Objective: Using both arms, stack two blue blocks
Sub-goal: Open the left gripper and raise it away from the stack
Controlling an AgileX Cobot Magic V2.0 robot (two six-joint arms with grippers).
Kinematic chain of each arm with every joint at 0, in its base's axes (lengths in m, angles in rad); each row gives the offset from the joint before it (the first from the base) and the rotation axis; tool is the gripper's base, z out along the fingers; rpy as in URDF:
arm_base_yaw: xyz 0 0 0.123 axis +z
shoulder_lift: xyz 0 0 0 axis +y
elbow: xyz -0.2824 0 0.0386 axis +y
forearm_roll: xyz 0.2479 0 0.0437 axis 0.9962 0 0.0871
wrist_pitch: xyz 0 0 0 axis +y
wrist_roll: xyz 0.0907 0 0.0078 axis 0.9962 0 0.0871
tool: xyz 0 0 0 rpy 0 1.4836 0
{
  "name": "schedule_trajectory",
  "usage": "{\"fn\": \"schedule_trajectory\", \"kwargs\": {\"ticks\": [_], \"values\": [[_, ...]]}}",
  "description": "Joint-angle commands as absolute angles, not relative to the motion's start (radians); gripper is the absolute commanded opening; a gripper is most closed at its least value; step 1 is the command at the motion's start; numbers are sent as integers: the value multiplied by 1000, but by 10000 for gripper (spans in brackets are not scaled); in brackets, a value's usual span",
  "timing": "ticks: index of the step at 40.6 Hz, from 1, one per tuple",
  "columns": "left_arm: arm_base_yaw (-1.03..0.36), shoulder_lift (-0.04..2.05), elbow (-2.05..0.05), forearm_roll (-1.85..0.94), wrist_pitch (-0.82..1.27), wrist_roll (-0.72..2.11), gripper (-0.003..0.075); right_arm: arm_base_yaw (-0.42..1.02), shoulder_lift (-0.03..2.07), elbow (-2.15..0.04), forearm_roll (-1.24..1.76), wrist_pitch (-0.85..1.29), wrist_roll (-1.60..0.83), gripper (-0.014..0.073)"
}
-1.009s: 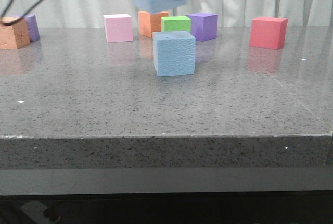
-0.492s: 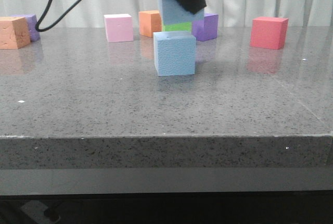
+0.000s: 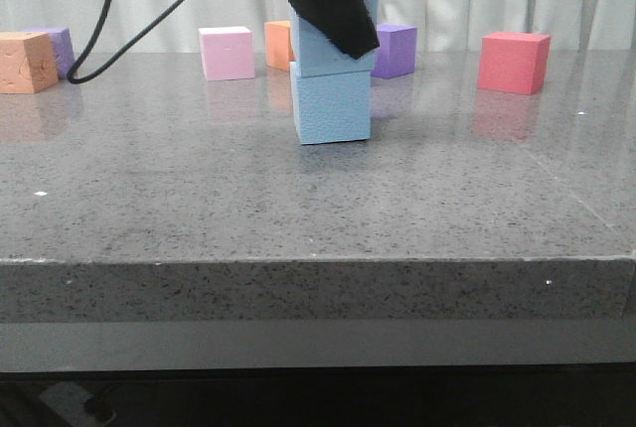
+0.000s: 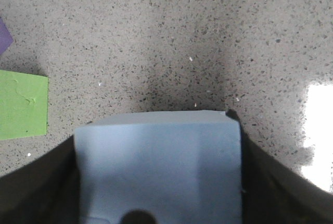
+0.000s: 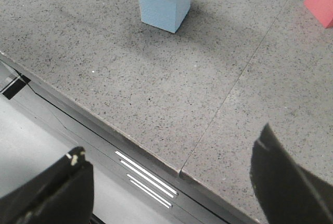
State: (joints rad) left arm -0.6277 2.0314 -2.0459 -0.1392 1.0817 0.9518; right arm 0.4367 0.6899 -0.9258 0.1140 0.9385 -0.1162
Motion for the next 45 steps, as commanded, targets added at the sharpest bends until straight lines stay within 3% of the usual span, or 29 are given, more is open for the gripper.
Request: {"fn": "schedule_trajectory", "kwargs": {"ticks": [1, 5, 15, 28, 45], "values": [[-622, 1975, -2080, -148, 1030, 951, 389, 431, 688, -949, 123, 880, -124, 615], [-622, 1975, -2080, -148, 1030, 951, 406, 431, 688, -949, 123, 880, -124, 615], [-622, 1975, -2080, -148, 1022, 949, 571, 431, 688, -949, 123, 880, -124, 615], [-622, 1911, -2094, -143, 1033, 837, 570, 431, 688, -949, 123, 880, -124, 615], [-621, 1769, -2094, -82, 1161, 291, 566, 431, 688, -949, 123, 880, -124, 615]]}}
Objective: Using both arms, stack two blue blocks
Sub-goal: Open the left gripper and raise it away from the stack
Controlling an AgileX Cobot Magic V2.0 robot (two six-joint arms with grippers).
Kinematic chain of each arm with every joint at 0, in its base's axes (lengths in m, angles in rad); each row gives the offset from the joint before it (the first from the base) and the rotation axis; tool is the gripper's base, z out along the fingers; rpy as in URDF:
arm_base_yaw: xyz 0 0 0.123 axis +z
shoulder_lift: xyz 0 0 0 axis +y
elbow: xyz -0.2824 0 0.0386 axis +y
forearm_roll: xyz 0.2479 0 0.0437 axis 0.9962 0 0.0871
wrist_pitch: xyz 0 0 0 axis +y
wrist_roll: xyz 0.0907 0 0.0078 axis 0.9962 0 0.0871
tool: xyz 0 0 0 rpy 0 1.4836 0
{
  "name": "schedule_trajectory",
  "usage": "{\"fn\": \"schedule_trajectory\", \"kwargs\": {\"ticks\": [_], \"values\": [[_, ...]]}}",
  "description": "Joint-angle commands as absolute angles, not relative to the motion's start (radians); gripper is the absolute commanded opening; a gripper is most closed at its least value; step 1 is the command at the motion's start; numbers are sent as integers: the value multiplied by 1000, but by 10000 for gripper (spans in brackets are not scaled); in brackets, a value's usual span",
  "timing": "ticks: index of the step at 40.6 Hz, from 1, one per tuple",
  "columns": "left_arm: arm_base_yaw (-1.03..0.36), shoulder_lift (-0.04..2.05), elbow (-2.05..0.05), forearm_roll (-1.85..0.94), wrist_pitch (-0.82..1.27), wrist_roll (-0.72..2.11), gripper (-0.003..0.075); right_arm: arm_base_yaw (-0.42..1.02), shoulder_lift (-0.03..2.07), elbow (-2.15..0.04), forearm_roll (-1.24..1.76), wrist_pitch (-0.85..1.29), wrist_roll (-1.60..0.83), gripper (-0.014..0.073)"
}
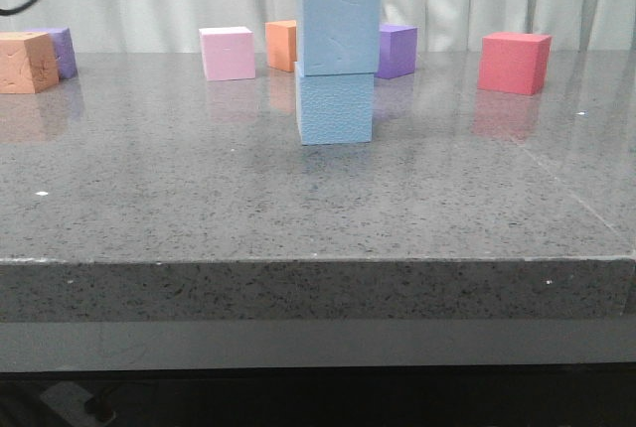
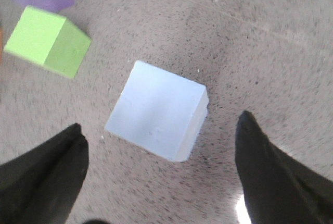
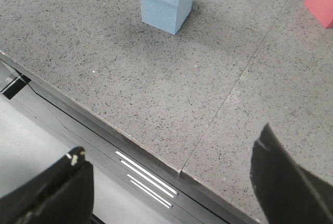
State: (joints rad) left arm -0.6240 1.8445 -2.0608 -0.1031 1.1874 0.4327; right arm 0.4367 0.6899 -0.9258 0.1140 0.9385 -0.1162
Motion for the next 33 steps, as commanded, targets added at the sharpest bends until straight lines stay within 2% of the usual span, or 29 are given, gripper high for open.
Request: {"fn": "schedule_trajectory", "kwargs": {"ticks": [1, 14, 33], "values": [[-621, 1758, -2094, -77, 1163, 266, 566, 431, 688, -949, 123, 880, -124, 615], [-623, 1626, -2000, -76, 1169, 113, 566, 431, 688, -949, 123, 880, -124, 615], [-621, 1206, -1447, -41, 975, 66, 566, 431, 688, -949, 123, 877, -124, 615]]}}
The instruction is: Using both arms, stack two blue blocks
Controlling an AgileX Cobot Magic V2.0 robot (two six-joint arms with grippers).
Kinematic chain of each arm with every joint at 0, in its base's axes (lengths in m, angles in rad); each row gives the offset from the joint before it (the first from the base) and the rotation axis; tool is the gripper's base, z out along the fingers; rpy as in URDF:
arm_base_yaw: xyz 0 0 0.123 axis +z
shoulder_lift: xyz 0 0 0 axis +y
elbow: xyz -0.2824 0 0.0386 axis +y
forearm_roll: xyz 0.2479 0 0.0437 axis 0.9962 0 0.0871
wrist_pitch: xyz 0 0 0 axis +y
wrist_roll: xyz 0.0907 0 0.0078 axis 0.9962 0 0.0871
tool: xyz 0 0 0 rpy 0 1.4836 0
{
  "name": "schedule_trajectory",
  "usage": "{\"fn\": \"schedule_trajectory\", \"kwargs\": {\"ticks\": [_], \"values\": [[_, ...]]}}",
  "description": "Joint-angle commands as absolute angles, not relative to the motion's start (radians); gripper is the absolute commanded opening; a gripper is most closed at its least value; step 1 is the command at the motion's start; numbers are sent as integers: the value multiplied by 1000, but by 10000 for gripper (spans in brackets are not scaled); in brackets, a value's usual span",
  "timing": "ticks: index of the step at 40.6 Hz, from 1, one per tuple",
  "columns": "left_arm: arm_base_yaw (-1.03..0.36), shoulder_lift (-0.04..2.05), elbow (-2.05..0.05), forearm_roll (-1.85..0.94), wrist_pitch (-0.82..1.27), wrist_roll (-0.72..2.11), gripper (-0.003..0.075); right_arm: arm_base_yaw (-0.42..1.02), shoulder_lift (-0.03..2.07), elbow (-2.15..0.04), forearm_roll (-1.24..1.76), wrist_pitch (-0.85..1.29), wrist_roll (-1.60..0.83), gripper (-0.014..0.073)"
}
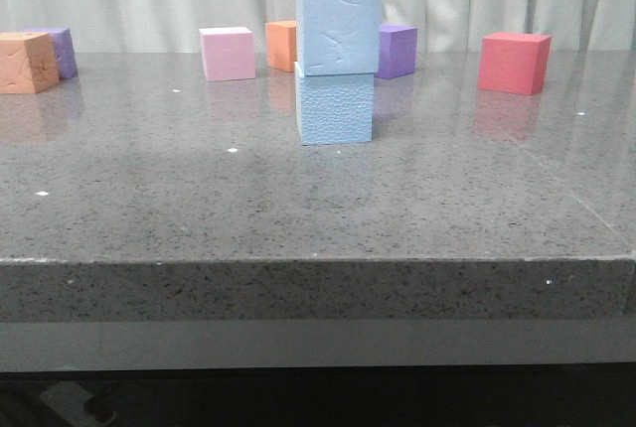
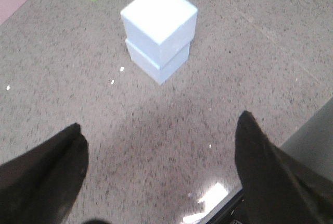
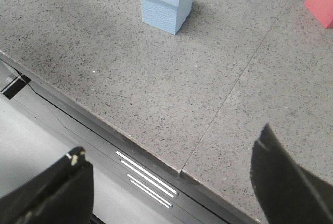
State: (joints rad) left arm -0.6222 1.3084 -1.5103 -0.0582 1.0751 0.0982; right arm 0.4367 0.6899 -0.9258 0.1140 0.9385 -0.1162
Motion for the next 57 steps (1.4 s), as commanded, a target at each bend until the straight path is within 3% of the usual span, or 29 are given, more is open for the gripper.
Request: {"fn": "schedule_trajectory", "kwargs": {"ticks": [1, 17, 31, 34, 43, 47, 49, 57], "values": [[-621, 1174, -1419, -36, 968, 63, 566, 431, 688, -949, 123, 877, -124, 615], [-621, 782, -998, -21, 838, 23, 566, 431, 688, -949, 125, 832, -124, 615], [-621, 657, -886, -21, 817, 23, 554, 431, 688, -949, 126, 798, -124, 583], [-621, 657, -886, -21, 814, 23, 491, 431, 688, -949, 126, 797, -124, 482], [-621, 657, -886, -21, 789, 23, 166, 431, 688, -949, 126, 797, -124, 49], [-621, 657, -886, -21, 784, 23, 32, 431, 688, -949, 126, 798, -124, -71], [-621, 657, -886, -21, 782, 23, -22, 431, 688, -949, 126, 799, -124, -64], [-621, 657, -886, -21, 784, 23, -20, 431, 688, -949, 125, 794, -124, -67]]}}
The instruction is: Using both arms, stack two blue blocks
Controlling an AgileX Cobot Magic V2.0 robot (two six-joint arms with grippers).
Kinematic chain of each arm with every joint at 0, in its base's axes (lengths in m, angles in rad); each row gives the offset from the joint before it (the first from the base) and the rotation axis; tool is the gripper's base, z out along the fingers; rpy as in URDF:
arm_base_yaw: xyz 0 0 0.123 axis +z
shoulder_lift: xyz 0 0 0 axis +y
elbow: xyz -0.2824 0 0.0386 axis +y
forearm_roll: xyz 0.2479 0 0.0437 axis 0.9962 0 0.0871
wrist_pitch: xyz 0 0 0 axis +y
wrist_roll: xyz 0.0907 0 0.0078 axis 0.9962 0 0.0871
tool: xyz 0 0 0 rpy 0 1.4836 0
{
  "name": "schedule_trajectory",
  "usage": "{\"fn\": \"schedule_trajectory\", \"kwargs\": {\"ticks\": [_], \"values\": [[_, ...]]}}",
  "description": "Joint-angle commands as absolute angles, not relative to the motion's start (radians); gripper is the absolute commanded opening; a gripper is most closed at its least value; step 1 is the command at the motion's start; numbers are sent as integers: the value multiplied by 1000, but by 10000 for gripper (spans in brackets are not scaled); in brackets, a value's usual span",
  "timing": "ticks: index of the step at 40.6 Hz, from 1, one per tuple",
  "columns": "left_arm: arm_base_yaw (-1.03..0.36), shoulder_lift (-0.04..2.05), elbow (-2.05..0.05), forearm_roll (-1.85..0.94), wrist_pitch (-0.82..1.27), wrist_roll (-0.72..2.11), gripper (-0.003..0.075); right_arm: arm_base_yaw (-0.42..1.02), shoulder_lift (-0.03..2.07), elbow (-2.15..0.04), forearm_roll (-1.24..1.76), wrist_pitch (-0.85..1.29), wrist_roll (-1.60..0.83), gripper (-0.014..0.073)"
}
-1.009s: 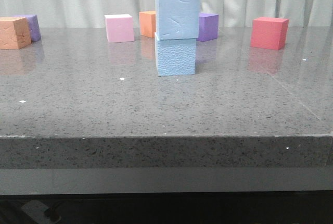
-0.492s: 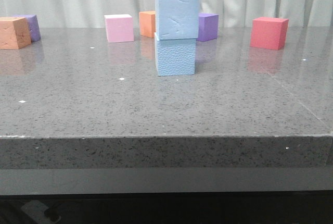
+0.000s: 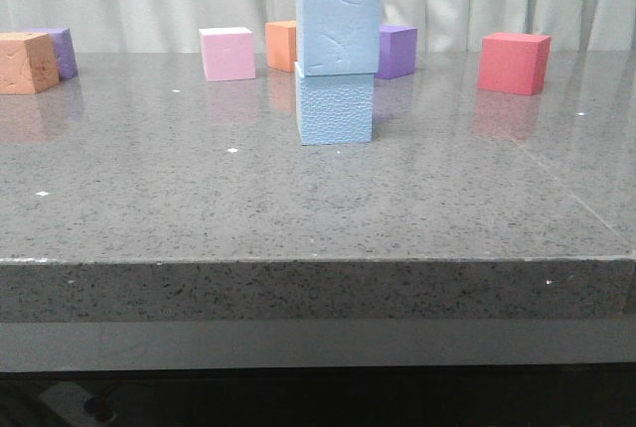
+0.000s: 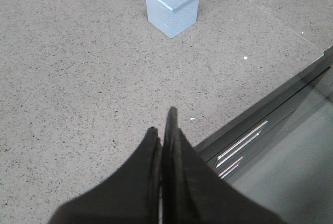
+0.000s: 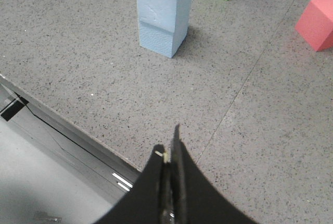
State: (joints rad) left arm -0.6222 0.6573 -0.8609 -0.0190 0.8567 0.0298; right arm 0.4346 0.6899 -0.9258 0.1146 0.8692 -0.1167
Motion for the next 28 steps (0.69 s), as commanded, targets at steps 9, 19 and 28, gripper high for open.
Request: {"fn": "schedule_trajectory", "kwargs": {"ticks": [9, 19, 28], "values": [[-621, 657, -886, -21, 784, 23, -20, 431, 688, -949, 125, 801, -124, -67], [-632, 636, -860, -20, 749, 23, -20, 431, 688, -949, 125, 801, -124, -67], [-499, 522, -695, -33, 572, 23, -20, 431, 688, -949, 125, 802, -124, -67]]}}
